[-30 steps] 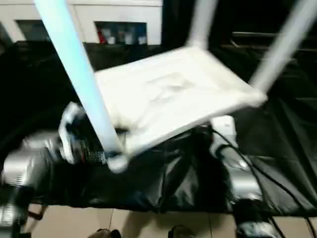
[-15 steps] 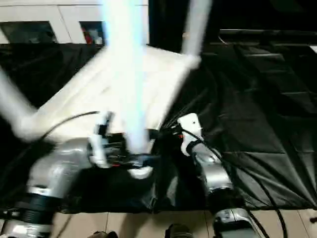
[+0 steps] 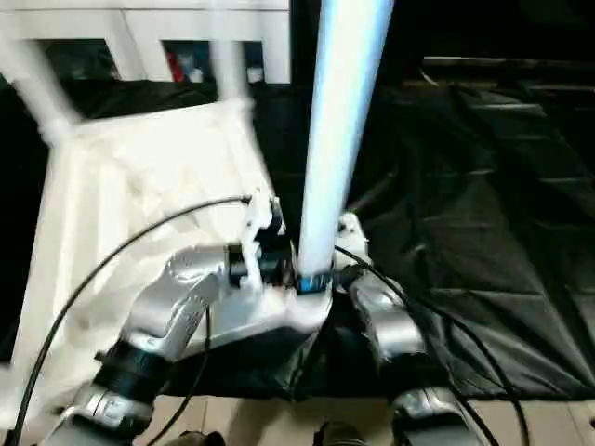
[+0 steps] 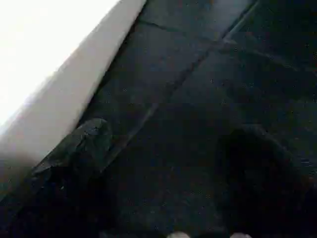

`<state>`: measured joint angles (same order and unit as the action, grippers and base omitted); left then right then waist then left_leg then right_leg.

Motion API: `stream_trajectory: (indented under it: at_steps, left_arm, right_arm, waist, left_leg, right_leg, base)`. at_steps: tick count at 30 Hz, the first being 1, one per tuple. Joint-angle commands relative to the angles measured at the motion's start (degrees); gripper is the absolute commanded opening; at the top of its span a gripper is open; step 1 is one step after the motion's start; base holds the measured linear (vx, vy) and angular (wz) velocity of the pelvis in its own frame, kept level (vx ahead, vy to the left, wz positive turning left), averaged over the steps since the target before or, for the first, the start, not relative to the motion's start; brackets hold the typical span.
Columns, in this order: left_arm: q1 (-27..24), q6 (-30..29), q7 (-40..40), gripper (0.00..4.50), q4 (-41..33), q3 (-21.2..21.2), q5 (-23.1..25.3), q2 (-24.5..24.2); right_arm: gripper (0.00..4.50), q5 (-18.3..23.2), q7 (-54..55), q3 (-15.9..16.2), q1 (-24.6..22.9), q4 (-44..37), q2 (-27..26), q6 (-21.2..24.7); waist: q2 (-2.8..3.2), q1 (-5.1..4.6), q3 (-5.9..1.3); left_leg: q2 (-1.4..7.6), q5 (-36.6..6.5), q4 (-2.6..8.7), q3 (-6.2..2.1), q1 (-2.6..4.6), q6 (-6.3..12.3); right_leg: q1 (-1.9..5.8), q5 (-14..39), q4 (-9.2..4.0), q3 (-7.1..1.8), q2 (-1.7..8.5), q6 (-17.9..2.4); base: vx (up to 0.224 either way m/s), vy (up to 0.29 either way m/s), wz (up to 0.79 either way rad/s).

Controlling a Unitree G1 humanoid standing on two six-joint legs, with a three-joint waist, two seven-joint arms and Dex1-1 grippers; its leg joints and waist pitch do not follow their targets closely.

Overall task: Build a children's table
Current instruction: Rotate table base

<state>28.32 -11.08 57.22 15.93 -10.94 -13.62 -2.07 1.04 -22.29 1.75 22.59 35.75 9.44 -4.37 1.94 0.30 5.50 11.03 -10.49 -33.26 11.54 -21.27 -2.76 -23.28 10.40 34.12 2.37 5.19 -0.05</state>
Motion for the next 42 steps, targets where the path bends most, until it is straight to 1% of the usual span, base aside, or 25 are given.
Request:
stream_trajectory:
  at_steps: [1, 4, 7, 11, 13, 15, 17, 18, 21, 22, 23, 24, 25, 26, 27, 28, 30, 32, 33, 35, 36, 38, 40, 41, 42]
  left_arm:
    - [0.2, 0.4, -0.9, 4.46, 1.0, 2.9, 0.9, -2.0]
    - [-0.1, 0.0, -0.2, 4.46, 0.8, 4.3, 0.5, -5.3]
    - [-1.0, -1.9, -0.3, 4.46, -0.7, 4.6, 0.6, -7.9]
    - [-3.1, -8.4, 0.0, 4.46, -5.3, 2.9, 1.4, -11.7]
    - [-4.1, -10.6, -0.8, 4.46, -7.4, 1.9, 2.1, -12.5]
    - [-5.0, -13.2, -2.2, 4.46, -9.5, 0.9, 3.0, -12.9]
    - [-6.3, -16.9, -2.8, 4.46, -13.3, -0.9, 3.1, -13.7]
    - [-6.7, -18.1, -3.1, 4.30, -14.7, -1.5, 3.3, -13.9]
    - [-7.6, -21.5, -4.7, 4.19, -17.9, -3.4, 4.2, -14.7]
    - [-8.0, -23.1, -5.1, 4.03, -19.4, -4.9, 5.1, -15.5]
    - [-8.2, -23.9, -5.1, 4.03, -19.9, -5.5, 5.4, -15.9]
    - [-8.7, -25.6, -5.2, 3.84, -21.2, -6.4, 5.9, -16.4]
    - [-9.1, -27.4, -5.8, 3.78, -22.1, -6.7, 5.8, -16.3]
    - [-9.3, -28.8, -6.6, 3.72, -22.5, -6.7, 5.7, -15.9]
    - [-9.4, -29.5, -7.1, 3.72, -22.7, -6.7, 5.8, -15.7]
    - [-9.3, -31.5, -8.5, 3.65, -23.2, -7.3, 6.6, -15.7]
    - [-9.1, -32.7, -9.8, 3.49, -23.0, -8.3, 8.3, -16.2]
    - [-8.9, -33.4, -11.4, 3.35, -22.7, -8.9, 9.4, -16.7]
    - [-8.8, -33.6, -12.0, 3.30, -22.4, -8.8, 9.7, -16.7]
    - [-8.5, -34.1, -12.7, 2.99, -21.9, -8.9, 10.1, -17.0]
    - [-8.4, -34.3, -12.8, 2.99, -21.8, -8.9, 10.2, -17.1]
    - [-8.2, -34.8, -13.2, 2.91, -21.6, -8.9, 10.3, -17.3]
    - [-8.1, -35.4, -13.8, 2.64, -21.6, -8.5, 10.3, -17.2]
    - [-7.8, -35.8, -14.3, 2.56, -21.4, -7.8, 9.9, -16.8]
    - [-7.7, -36.0, -14.3, 2.56, -21.4, -7.7, 9.8, -16.7]
  right_arm:
    - [4.50, 0.4, -1.0, -1.2, -2.6, -0.9, 1.3, 1.7]
    - [4.50, 0.9, -3.0, -2.1, -6.9, -5.1, 4.0, 2.5]
    - [4.50, 1.3, -3.7, -2.5, -9.5, -7.8, 5.5, 2.9]
    - [4.50, 2.4, -5.3, -2.8, -12.6, -13.1, 7.6, 4.9]
    - [4.50, 2.7, -6.5, -2.6, -13.7, -15.6, 8.9, 5.9]
    - [4.50, 3.1, -8.5, -2.2, -14.9, -18.7, 10.4, 7.3]
    - [4.50, 4.5, -10.9, -2.6, -16.4, -23.3, 12.3, 9.6]
    - [4.50, 5.1, -11.9, -2.8, -16.8, -25.0, 13.1, 10.3]
    - [4.50, 5.9, -14.2, -2.9, -18.3, -29.9, 16.0, 12.0]
    - [4.50, 6.8, -15.8, -3.0, -19.3, -32.6, 17.5, 13.3]
    - [4.50, 7.3, -16.6, -3.0, -19.7, -33.8, 18.2, 14.0]
    - [4.50, 8.5, -18.1, -2.9, -20.8, -36.4, 19.6, 15.3]
    - [4.50, 9.1, -19.3, -2.7, -21.7, -38.4, 20.7, 16.2]
    - [4.50, 9.3, -20.0, -2.6, -22.3, -39.7, 21.5, 16.6]
    - [4.50, 9.3, -20.3, -2.5, -22.6, -40.3, 21.9, 16.8]
    - [4.50, 10.2, -21.4, -2.5, -23.5, -42.4, 22.8, 18.8]
    - [4.50, 11.1, -22.2, -2.6, -24.2, -44.5, 23.4, 21.1]
    - [4.50, 11.3, -22.0, -2.4, -24.6, -46.3, 23.7, 22.7]
    - [4.50, 10.9, -21.7, -2.1, -24.8, -47.1, 23.6, 22.6]
    - [4.50, 11.8, -22.2, -1.2, -25.1, -48.8, 24.1, 24.7]
    - [4.50, 12.2, -22.5, -1.0, -25.2, -49.3, 24.3, 25.2]
    - [4.50, 13.4, -23.2, -0.5, -25.5, -50.5, 24.7, 26.6]
    - [4.50, 13.8, -24.0, 0.0, -25.6, -51.4, 24.9, 27.4]
    - [4.50, 14.0, -24.5, 0.4, -25.6, -52.0, 25.1, 28.0]
    - [4.50, 14.0, -24.6, 0.5, -25.6, -52.1, 25.2, 28.2]
  waist:
    - [-0.21, 0.44, -4.30]
    - [-0.30, 0.57, -4.23]
    - [-0.22, 0.54, -4.14]
    - [-0.33, 0.72, -4.30]
    - [-0.33, 0.84, -4.22]
    - [-0.33, 1.38, -4.26]
    - [-0.44, 1.74, -4.29]
    - [-0.41, 1.87, -4.33]
    - [-0.53, 1.88, -4.28]
    - [-0.60, 1.83, -4.29]
    - [-0.45, 1.88, -4.31]
    - [-0.50, 1.78, -4.20]
    - [-0.43, 1.82, -4.28]
    - [-0.60, 1.77, -4.28]
    - [-0.45, 1.83, -4.33]
    - [-0.48, 1.80, -4.35]
    - [-0.16, 1.81, -4.35]
    - [-0.34, 1.75, -4.44]
    - [-0.17, 1.80, -4.45]
    - [-0.18, 1.78, -4.52]
    - [-0.15, 1.80, -4.58]
    - [-0.05, 1.84, -4.71]
    - [-0.02, 1.90, -4.76]
    - [0.15, 1.99, -4.68]
    - [0.10, 1.95, -4.73]
  left_leg:
    - [1.64, -9.7, 3.27, -0.57, 0.59, 5.96]
    - [1.72, -11.4, 3.49, -0.74, 0.56, 5.28]
    - [1.79, -13.7, 3.67, -0.81, 0.77, 3.90]
    - [1.88, -12.6, 3.70, -0.88, 0.69, 3.90]
    - [1.92, -12.3, 3.69, -0.78, 0.67, 4.13]
    - [1.87, -11.8, 3.56, -0.68, 0.75, 4.24]
    - [2.05, -11.3, 3.62, -0.77, 0.67, 4.31]
    - [2.03, -10.8, 3.57, -0.79, 0.59, 4.57]
    - [1.94, -11.1, 3.57, -0.83, 0.50, 4.44]
    - [1.84, -11.1, 3.51, -0.83, 0.47, 4.53]
    - [1.88, -11.5, 3.55, -0.90, 0.54, 4.41]
    - [1.83, -11.7, 3.60, -0.96, 0.47, 4.28]
    - [1.88, -12.0, 3.57, -0.95, 0.61, 4.25]
    - [1.84, -11.9, 3.47, -0.93, 0.47, 4.30]
    - [1.80, -11.6, 3.45, -0.96, 0.45, 4.31]
    - [1.75, -11.7, 3.41, -0.97, 0.41, 4.32]
    - [1.67, -11.5, 3.40, -1.09, 0.37, 4.54]
    - [1.60, -11.6, 3.33, -1.11, 0.29, 4.62]
    - [1.55, -11.6, 3.33, -1.14, 0.33, 4.45]
    - [1.49, -11.6, 3.29, -1.15, 0.30, 4.30]
    - [1.52, -11.3, 3.34, -1.23, 0.30, 4.33]
    - [1.54, -11.3, 3.24, -1.19, 0.45, 4.33]
    - [1.48, -10.9, 3.20, -1.23, 0.31, 4.40]
    - [1.50, -10.5, 3.21, -1.27, 0.27, 4.45]
    - [1.50, -10.4, 3.17, -1.25, 0.25, 4.51]
  right_leg:
    - [3.17, 3.5, -3.44, -1.89, 2.08, -17.3]
    - [3.22, 7.0, -3.70, -1.79, 2.14, -16.3]
    - [2.92, 10.7, -3.96, -1.79, 2.16, -15.7]
    - [2.93, 9.7, -3.71, -1.89, 2.14, -15.3]
    - [2.88, 9.8, -3.85, -1.96, 2.19, -15.2]
    - [2.79, 10.1, -3.87, -1.99, 2.12, -15.0]
    - [3.02, 9.4, -3.71, -2.03, 2.16, -14.6]
    - [2.99, 9.1, -3.71, -2.02, 2.21, -14.7]
    - [3.09, 10.4, -3.86, -1.98, 2.16, -14.0]
    - [2.99, 11.3, -3.99, -1.97, 2.17, -13.6]
    - [3.03, 11.9, -3.98, -1.94, 2.20, -13.3]
    - [3.00, 13.2, -4.13, -1.97, 2.16, -12.5]
    - [3.02, 13.4, -4.18, -1.97, 2.15, -12.4]
    - [3.03, 13.7, -4.21, -1.97, 2.16, -12.3]
    - [2.96, 13.8, -4.24, -1.95, 2.21, -12.3]
    - [2.87, 14.3, -4.34, -1.88, 2.15, -12.2]
    - [2.86, 14.5, -4.37, -1.86, 2.06, -11.6]
    - [2.88, 15.2, -4.50, -1.80, 2.03, -11.1]
    - [2.80, 15.8, -4.58, -1.77, 2.05, -10.8]
    - [2.80, 16.1, -4.58, -1.73, 2.01, -10.5]
    - [2.78, 16.0, -4.56, -1.69, 1.99, -10.3]
    - [2.71, 15.7, -4.56, -1.71, 1.98, -10.3]
    - [2.80, 14.9, -4.44, -1.68, 2.01, -10.5]
    - [2.73, 14.1, -4.37, -1.66, 2.00, -10.8]
    - [2.77, 13.7, -4.35, -1.65, 1.97, -10.9]
  base:
    - [0.000, 0.000, 0.00]
    - [0.000, 0.000, 0.00]
    - [0.000, 0.000, 0.00]
    - [0.000, 0.000, 0.00]
    - [0.000, 0.000, 0.00]
    - [0.000, 0.000, 0.00]
    - [0.000, 0.000, 0.00]
    - [0.000, 0.000, 0.00]
    - [0.000, 0.000, 0.00]
    - [0.000, 0.000, 0.00]
    - [0.000, 0.000, 0.00]
    - [0.000, 0.000, 0.00]
    - [0.000, 0.000, 0.00]
    - [0.000, 0.000, 0.00]
    - [0.000, 0.000, 0.00]
    - [0.000, 0.000, 0.00]
    - [0.000, 0.000, 0.00]
    - [0.000, 0.000, 0.00]
    - [0.000, 0.000, 0.00]
    - [0.000, 0.000, 0.00]
    - [0.000, 0.000, 0.00]
    - [0.000, 0.000, 0.00]
    - [0.000, 0.000, 0.00]
    - [0.000, 0.000, 0.00]
    - [0.000, 0.000, 0.00]
